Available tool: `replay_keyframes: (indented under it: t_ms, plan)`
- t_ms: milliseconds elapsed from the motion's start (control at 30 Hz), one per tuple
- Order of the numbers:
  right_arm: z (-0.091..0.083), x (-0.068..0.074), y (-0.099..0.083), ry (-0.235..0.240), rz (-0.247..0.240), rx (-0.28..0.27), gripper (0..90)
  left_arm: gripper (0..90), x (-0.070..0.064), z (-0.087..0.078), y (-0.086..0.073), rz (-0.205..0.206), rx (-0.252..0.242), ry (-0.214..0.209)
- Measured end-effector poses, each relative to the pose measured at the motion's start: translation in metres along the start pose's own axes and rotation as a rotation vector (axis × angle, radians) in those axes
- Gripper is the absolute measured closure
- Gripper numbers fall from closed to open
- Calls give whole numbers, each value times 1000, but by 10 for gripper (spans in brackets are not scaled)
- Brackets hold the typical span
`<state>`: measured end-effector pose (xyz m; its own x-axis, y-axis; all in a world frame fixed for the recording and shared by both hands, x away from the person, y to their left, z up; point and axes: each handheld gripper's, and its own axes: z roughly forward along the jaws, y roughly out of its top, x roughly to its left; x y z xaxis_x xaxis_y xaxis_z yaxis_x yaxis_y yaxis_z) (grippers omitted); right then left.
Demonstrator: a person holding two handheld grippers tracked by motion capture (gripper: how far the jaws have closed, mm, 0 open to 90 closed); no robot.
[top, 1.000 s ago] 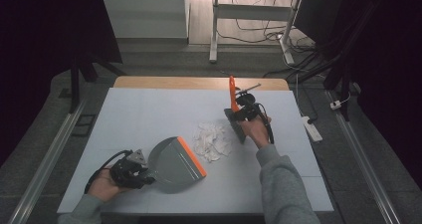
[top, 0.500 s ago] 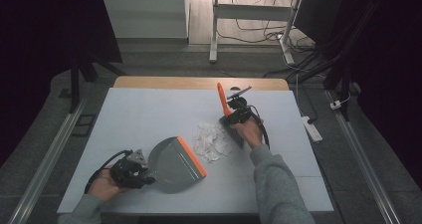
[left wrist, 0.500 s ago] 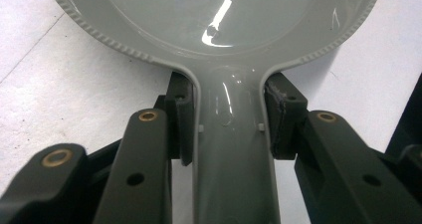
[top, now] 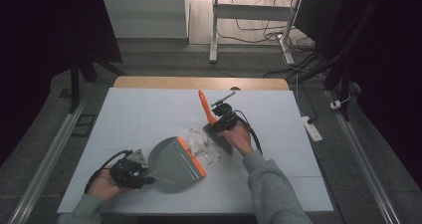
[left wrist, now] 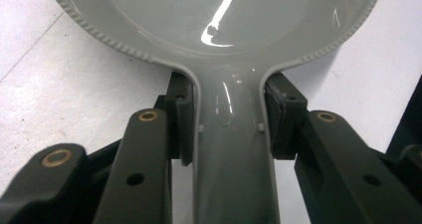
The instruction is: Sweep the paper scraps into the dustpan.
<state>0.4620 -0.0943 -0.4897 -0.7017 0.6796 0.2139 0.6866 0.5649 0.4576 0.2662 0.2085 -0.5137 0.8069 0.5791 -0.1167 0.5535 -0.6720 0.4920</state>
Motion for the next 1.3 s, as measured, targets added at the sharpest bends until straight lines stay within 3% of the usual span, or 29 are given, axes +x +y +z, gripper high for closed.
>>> replay_keyframes:
  t_ms: [133,233,400,600,733,933,1067,1200,1300]
  plan:
    - [0,10,-2,27,-29,5,769,623,0,0,0,0,1,1]
    - [-12,13,-2,50,-41,-43,769,623,0,0,0,-2,1,0]
    - [-30,7,-4,9,-43,-87,769,623,0,0,0,-2,1,-1]
    - [-36,-3,-3,-36,-32,-115,768,622,0,0,0,-3,2,-2]
    - [-28,-10,4,-86,-31,-97,768,623,0,0,0,-5,1,-2]
    - [-13,-13,13,-120,-36,-56,768,623,1,0,0,-4,0,-4]
    - [1,-6,21,-71,-35,-26,769,623,0,0,0,-4,-1,-1]
    - [9,2,25,-84,-62,7,769,623,0,1,0,-5,0,-3]
    - [17,12,26,-65,-78,25,769,623,0,1,0,-4,0,-2]
